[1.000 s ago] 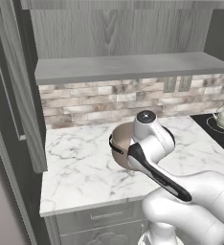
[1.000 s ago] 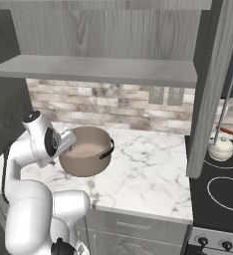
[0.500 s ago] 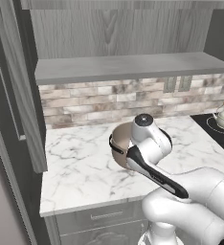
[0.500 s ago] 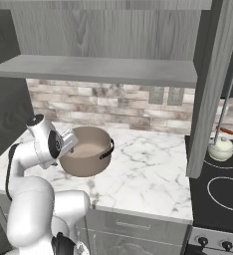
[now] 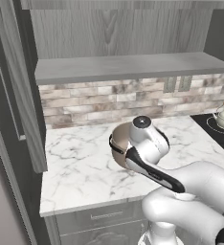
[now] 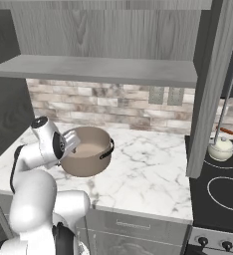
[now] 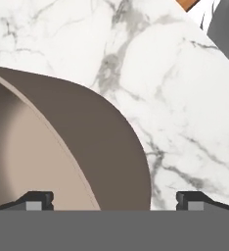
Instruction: Pick the kettle from the cabinet and place it on a stove burner. Then pick the pot from the counter and place it on another stove burner. Finally, turn both burners on.
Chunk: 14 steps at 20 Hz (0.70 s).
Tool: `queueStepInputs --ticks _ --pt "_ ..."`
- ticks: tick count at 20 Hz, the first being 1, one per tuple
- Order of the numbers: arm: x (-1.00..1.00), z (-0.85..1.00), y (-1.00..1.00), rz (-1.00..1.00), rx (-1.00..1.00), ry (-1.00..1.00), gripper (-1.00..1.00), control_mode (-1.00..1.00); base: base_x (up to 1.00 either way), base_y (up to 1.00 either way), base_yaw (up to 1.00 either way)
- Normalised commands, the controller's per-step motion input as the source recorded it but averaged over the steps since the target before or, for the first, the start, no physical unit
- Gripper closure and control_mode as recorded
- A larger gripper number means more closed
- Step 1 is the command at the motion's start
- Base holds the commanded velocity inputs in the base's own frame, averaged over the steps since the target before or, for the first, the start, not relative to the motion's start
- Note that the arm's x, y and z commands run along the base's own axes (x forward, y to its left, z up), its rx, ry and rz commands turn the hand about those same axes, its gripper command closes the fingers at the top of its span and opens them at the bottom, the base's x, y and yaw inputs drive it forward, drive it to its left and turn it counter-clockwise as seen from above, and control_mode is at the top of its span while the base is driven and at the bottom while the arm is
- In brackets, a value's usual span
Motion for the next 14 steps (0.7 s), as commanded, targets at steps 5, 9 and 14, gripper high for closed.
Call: queueStepInputs --ticks 5,9,14 --pt "0.1 -0.16 0.0 0.0 0.0 0.0 -1.0 -1.0 0.0 0.0 0.0" --pt "0.03 -0.16 0.0 0.0 0.0 0.0 -1.0 -1.0 0.0 0.0 0.0" --pt "0.05 -0.19 0.0 0.0 0.0 0.0 1.0 -1.0 0.0 0.0 0.0"
